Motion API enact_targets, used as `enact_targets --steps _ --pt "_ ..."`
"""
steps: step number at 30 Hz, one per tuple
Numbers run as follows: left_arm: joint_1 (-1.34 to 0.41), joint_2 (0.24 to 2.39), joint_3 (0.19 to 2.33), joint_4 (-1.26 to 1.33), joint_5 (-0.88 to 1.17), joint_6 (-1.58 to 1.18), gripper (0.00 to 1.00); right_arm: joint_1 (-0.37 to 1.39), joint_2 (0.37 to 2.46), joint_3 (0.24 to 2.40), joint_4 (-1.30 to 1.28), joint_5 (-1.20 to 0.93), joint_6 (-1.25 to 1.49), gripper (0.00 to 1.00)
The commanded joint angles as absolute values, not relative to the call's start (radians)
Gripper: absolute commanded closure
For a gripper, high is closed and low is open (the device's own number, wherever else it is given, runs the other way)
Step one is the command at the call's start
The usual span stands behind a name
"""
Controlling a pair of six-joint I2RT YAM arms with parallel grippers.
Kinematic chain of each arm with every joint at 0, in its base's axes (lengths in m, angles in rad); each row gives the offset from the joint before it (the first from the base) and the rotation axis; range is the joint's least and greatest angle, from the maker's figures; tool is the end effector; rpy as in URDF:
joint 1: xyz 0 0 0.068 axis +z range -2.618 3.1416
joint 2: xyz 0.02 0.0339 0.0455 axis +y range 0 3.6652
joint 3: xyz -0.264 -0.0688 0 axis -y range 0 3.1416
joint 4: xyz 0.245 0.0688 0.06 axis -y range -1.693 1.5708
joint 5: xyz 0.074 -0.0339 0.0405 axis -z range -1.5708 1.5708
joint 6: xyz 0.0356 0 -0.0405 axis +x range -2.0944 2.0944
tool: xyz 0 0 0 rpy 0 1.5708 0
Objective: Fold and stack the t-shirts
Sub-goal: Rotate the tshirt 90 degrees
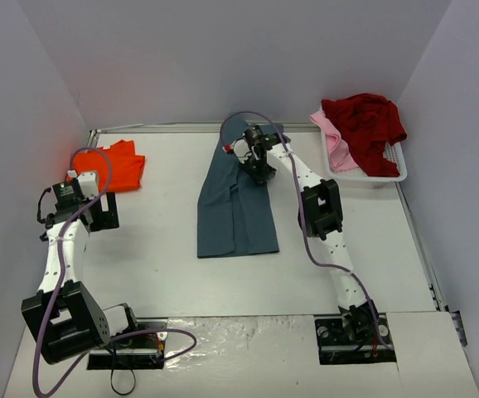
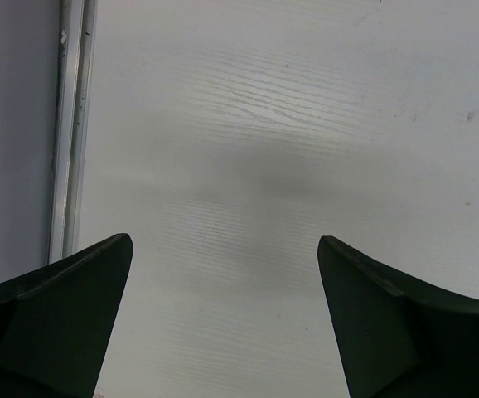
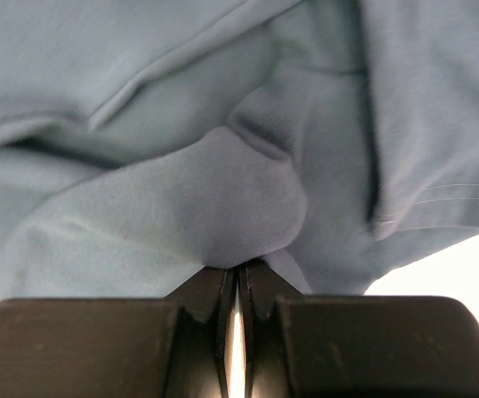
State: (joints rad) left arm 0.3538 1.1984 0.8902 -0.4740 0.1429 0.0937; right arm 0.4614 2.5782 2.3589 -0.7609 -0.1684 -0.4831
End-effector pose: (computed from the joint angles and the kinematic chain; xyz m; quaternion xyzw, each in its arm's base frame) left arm 0.2392 0.0829 0.2653 -0.0922 0.9167 0.0208 0.3883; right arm 0.4953 0.2529 0.1691 -0.4555 0.8378 0.0773 0.2908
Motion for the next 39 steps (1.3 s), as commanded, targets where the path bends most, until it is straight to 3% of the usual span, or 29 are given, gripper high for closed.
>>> enact_targets --steps 1,17,39 --pt "0.356 1.206 0.940 -0.483 0.163 0.086 0.06 0.428 2.692 2.376 -0.776 -0.041 -0.483 1.00" --pt "0.337 1.233 0.945 -0.489 0.167 0.095 0.06 0.408 2.760 2.467 -0.723 0.055 -0.472 1.00" --pt "0.336 1.137 0.937 -0.517 0.227 0.117 0.06 0.433 2.327 2.022 -0.721 -0.089 -0.437 0.94"
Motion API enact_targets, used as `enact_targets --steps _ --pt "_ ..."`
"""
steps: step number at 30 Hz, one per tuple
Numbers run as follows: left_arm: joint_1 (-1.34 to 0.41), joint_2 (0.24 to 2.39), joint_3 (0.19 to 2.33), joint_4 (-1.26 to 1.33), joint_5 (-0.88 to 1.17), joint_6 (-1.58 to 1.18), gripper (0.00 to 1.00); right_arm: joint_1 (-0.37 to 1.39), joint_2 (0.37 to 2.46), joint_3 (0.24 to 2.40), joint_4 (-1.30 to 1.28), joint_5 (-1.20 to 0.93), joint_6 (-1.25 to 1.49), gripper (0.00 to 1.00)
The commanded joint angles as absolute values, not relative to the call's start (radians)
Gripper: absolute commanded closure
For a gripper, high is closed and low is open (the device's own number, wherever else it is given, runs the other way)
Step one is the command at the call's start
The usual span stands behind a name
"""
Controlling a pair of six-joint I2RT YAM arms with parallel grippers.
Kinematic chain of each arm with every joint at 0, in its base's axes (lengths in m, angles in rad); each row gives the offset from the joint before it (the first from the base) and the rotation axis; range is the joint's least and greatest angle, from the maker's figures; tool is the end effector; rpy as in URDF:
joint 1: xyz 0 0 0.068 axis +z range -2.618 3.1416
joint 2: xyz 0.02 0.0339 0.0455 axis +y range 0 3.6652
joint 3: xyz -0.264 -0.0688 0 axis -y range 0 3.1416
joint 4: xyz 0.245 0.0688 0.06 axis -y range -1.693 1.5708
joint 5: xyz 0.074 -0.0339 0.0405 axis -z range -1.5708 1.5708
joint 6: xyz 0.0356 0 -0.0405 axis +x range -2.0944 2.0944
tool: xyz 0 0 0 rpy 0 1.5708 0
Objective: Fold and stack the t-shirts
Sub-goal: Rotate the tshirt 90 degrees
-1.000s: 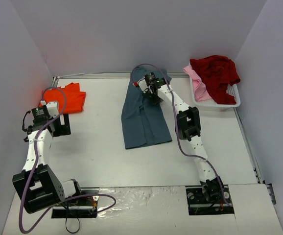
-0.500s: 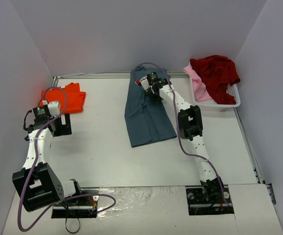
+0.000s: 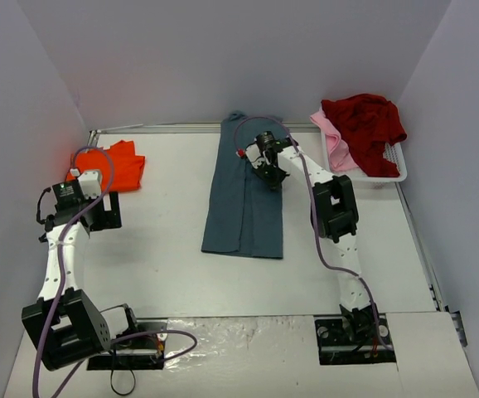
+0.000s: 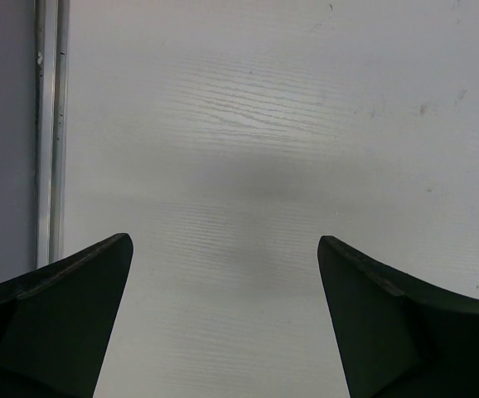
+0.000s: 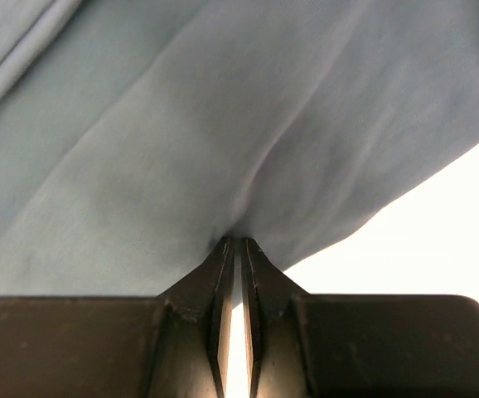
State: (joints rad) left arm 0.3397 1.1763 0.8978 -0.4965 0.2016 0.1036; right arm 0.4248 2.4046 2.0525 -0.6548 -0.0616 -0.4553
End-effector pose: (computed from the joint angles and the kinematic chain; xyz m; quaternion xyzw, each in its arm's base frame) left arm 0.2366 0.0760 0.2714 -0.0693 0.9154 -0.0057 0.3965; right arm 0.4772 0.2182 0.1702 -0.4167 0.8649 0.0253 0.2785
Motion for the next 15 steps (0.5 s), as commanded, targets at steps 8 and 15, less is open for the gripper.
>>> enact_targets --steps 8,15 --pt "0.313 1.111 0.951 -0.546 0.318 0.181 0.06 0.439 2.148 1.957 -0.721 -0.103 -0.451 0.84" --pt "0.099 1.057 1.006 -0.526 0.227 0.245 0.06 0.426 1.853 1.836 -0.724 -0.150 -0.485 0.22"
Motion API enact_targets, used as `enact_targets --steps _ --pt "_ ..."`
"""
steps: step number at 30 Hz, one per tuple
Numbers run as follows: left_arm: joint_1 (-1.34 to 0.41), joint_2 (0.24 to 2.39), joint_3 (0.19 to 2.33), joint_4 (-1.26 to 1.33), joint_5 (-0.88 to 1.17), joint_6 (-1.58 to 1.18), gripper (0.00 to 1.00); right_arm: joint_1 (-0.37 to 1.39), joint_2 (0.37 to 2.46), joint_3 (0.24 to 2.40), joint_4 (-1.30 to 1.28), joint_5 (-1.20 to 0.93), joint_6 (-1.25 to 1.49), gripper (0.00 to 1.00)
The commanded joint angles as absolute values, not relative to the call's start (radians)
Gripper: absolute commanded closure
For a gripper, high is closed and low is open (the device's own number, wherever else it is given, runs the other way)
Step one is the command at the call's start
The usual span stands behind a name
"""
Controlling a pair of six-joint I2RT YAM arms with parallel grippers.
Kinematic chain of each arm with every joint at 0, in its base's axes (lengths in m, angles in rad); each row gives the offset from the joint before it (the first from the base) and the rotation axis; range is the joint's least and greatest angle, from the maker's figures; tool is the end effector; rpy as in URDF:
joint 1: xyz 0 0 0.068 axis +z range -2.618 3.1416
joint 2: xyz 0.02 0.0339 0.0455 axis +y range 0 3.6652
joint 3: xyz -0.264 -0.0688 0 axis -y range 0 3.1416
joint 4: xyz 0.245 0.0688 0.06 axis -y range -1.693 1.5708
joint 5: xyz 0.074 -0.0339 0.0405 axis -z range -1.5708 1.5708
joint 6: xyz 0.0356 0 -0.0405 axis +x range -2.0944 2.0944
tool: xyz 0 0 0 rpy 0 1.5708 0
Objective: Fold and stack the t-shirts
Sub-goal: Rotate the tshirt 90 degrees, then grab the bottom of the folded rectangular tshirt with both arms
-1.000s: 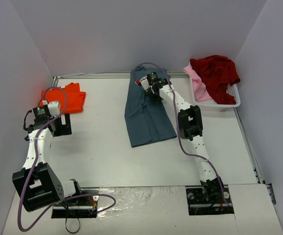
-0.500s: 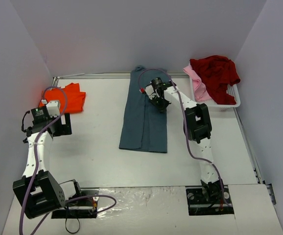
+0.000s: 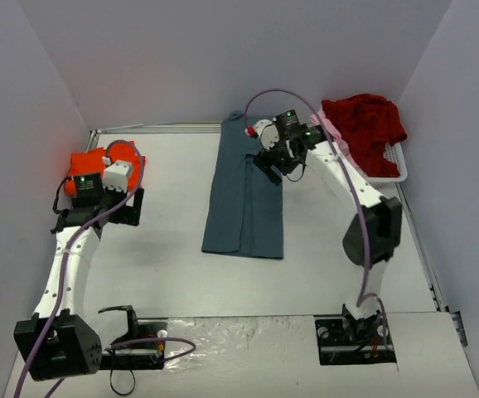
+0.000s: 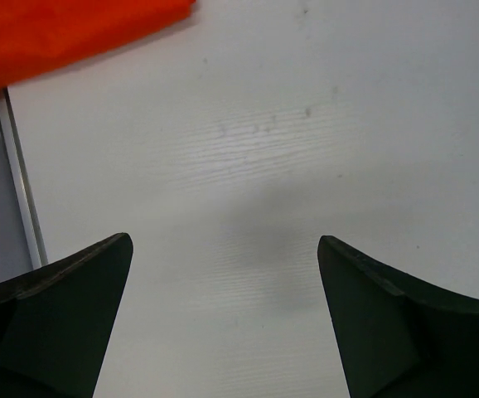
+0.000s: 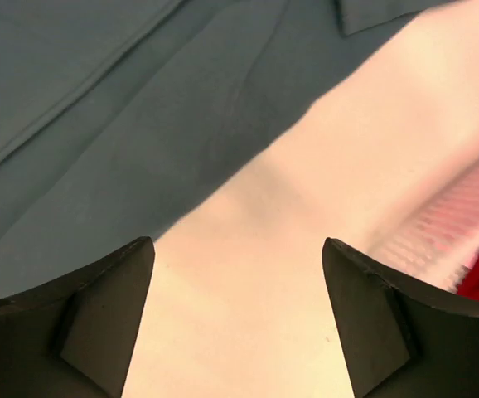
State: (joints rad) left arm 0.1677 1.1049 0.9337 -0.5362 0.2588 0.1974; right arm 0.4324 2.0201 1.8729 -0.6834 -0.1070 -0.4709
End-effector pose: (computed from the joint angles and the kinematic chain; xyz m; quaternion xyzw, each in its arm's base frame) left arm 0.2337 0.0303 0.2963 0.0674 0.8998 -0.0399 0.4293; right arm 0.4157 0.1960 0.2939 -0.4237 0.8292 0.0429 0.3621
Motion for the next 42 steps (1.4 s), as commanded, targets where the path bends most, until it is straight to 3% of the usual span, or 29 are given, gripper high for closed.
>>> enact_targets --steps 1,4,7,10,14,18,25,34,42 --pt "0.083 1.052 1.012 -0.531 0.248 0.265 0.06 0.425 1.782 1.807 -0.726 -0.170 -0.491 0.21" --pt "0.052 1.049 1.055 -0.551 0.398 0.301 0.06 0.408 1.622 1.651 -0.718 -0.288 -0.508 0.15" --pt "0.041 1.077 1.103 -0.561 0.504 0.295 0.06 0.356 1.454 1.462 -0.703 -0.371 -0.517 0.00" --pt "0.011 1.136 1.158 -0.625 0.595 0.319 0.06 0.270 1.276 1.250 -0.671 -0.503 -0.563 0.00" --pt "-0.122 1.251 1.227 -0.742 0.571 0.388 0.06 0.180 1.132 1.079 -0.640 -0.615 -0.620 0.00" --pt "-0.210 1.287 1.217 -0.733 0.543 0.371 0.06 0.129 1.106 0.977 -0.609 -0.687 -0.634 0.00" --pt "-0.405 1.264 1.123 -0.718 0.385 0.491 0.05 0.103 1.150 0.976 -0.548 -0.598 -0.545 0.00" --pt "-0.661 1.160 0.856 -0.477 0.030 0.592 0.06 0.041 1.143 0.951 -0.448 -0.436 -0.433 0.00" --pt "-0.758 1.197 0.747 -0.276 -0.074 0.584 0.06 0.029 1.184 0.937 -0.410 -0.338 -0.417 0.00"
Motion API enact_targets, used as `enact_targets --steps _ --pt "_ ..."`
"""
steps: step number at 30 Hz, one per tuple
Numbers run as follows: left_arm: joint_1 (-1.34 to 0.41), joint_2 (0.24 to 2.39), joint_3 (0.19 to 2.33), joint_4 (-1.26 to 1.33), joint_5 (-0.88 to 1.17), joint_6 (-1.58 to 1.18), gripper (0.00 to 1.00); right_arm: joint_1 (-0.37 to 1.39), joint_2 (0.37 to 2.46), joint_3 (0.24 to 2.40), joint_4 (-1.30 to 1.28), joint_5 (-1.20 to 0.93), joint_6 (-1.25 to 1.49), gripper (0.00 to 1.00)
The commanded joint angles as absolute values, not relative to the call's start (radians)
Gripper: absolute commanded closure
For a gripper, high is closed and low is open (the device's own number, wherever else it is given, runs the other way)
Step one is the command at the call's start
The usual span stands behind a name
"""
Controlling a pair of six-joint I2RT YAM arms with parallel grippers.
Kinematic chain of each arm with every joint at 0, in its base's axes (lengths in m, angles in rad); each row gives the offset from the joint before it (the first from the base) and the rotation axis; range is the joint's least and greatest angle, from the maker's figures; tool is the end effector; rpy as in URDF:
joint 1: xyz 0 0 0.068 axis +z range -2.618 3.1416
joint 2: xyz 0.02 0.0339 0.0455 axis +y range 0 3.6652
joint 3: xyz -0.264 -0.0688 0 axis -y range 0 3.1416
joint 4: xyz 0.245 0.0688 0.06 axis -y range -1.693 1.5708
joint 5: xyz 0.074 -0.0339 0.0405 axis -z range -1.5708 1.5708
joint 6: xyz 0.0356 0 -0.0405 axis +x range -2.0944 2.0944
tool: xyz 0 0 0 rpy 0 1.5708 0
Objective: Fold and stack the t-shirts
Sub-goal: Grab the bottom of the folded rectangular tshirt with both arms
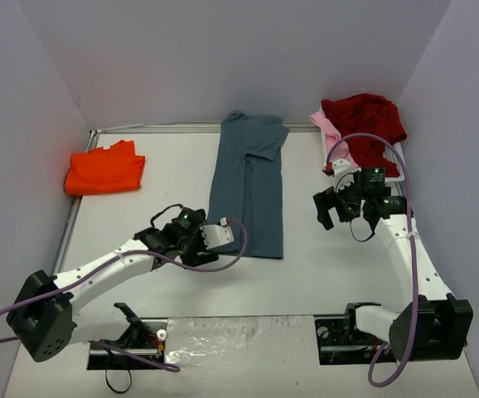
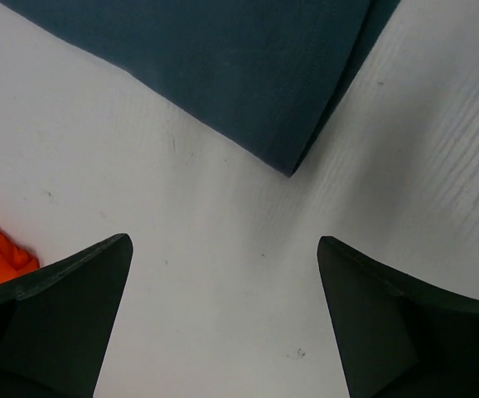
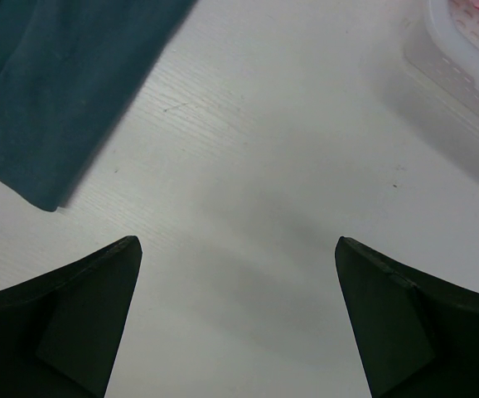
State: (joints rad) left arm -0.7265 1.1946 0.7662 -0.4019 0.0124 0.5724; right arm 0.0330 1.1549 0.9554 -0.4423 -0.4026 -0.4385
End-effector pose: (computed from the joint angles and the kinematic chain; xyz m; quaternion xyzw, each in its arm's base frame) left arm 0.1826 -0.1629 0.2309 0.5655 0.7411 -0.0336 0.3603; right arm 0.2503 0.0222 0.3013 -0.2917 0.8308 0.0867 0.4659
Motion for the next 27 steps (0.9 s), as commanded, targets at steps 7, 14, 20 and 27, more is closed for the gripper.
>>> enact_targets --steps 7,14,20,27 --pt "-0.821 1.275 0.726 -0.209 -0.103 0.578 0.06 0.029 1.210 0.928 -0.397 -0.290 -0.413 0.00" --pt "-0.833 1.290 0.716 -0.173 -0.097 0.584 0.06 0.031 1.229 0.922 -0.390 -0.270 -0.413 0.00" --pt "-0.833 1.327 0.722 -0.147 -0.104 0.592 0.06 0.029 1.223 0.920 -0.390 -0.268 -0.413 0.00" --pt "-0.833 1.350 0.719 -0.158 -0.097 0.594 0.05 0.029 1.226 0.919 -0.387 -0.259 -0.411 0.00"
